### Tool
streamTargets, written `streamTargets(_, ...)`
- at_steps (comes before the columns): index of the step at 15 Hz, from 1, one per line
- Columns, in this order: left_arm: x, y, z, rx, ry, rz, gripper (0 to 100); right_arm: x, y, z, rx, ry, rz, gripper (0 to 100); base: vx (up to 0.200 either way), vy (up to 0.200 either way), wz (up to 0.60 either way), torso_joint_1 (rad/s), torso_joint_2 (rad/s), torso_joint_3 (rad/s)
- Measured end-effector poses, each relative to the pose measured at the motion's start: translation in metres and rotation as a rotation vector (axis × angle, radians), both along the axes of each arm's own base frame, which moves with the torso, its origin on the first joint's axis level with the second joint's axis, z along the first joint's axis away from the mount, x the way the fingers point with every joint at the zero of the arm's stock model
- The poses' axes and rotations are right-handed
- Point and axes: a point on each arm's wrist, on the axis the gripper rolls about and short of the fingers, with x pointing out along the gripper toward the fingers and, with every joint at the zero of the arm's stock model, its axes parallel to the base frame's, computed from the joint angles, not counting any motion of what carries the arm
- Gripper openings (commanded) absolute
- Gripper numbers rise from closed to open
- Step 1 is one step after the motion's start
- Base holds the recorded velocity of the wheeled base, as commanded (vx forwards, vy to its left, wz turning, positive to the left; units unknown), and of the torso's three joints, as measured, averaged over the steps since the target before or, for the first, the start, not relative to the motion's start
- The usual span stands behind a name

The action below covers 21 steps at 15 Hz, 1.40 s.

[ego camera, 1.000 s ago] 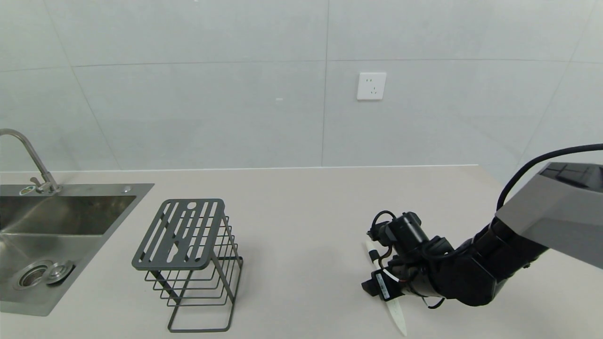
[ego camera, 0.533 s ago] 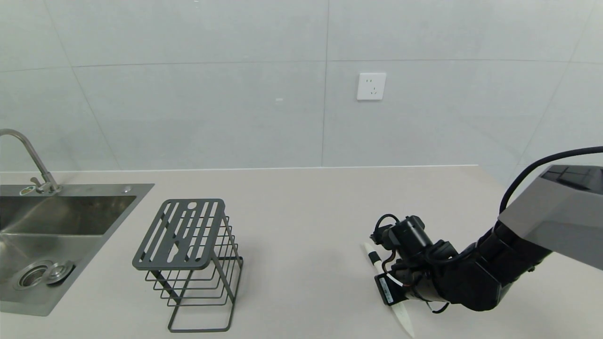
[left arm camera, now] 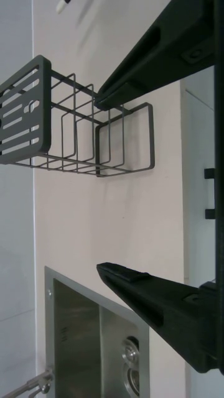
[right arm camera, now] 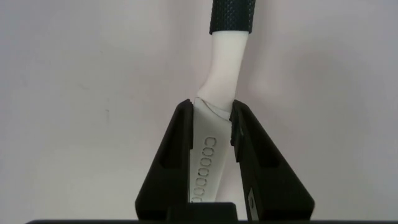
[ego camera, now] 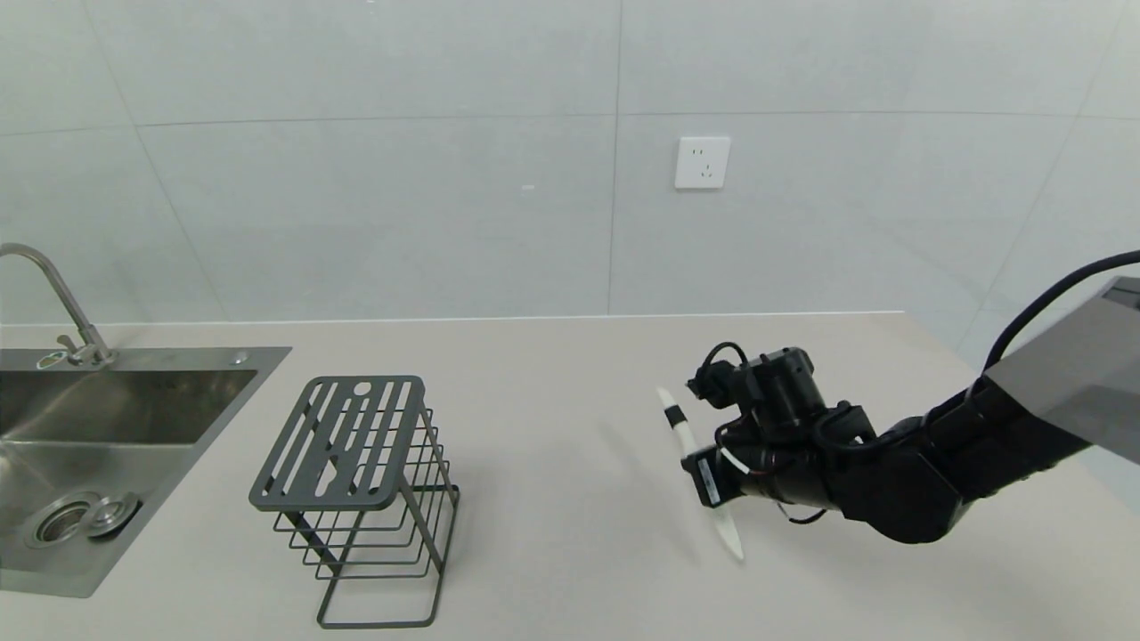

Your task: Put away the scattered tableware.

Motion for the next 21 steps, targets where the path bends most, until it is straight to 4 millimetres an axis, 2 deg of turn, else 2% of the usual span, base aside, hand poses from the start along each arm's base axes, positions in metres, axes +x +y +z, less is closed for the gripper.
streamTargets(2,0.0,0.0,0.0,0.0,0.0,0.0,100,0.009,-0.001,0.014,0.076,-0.169,0.074,0,0.0,0.0,0.0,0.0,0.0,0.0)
streamTargets(4,0.0,0.0,0.0,0.0,0.0,0.0,100,0.014,-0.011,0.021,0.121,-0.293,0.127,0,0.0,0.0,0.0,0.0,0.0,0.0)
streamTargets(6,0.0,0.0,0.0,0.002,0.001,0.0,100,0.012,-0.015,0.021,0.154,-0.317,0.168,0,0.0,0.0,0.0,0.0,0.0,0.0)
streamTargets(9,0.0,0.0,0.0,0.006,0.001,-0.001,100,0.015,-0.013,0.037,0.254,-0.444,0.275,0,0.0,0.0,0.0,0.0,0.0,0.0)
streamTargets(13,0.0,0.0,0.0,-0.002,0.0,-0.005,100,0.011,-0.01,0.048,0.295,-0.535,0.453,0,0.0,0.0,0.0,0.0,0.0,0.0)
streamTargets(18,0.0,-0.001,0.0,0.001,0.0,-0.023,100,0.002,-0.009,0.067,0.328,-0.677,0.796,0,0.0,0.0,0.0,0.0,0.0,0.0)
streamTargets(21,0.0,-0.002,0.004,0.022,-0.037,-0.072,100,-0.007,-0.011,0.072,0.33,-0.692,0.847,0,0.0,0.0,0.0,0.0,0.0,0.0)
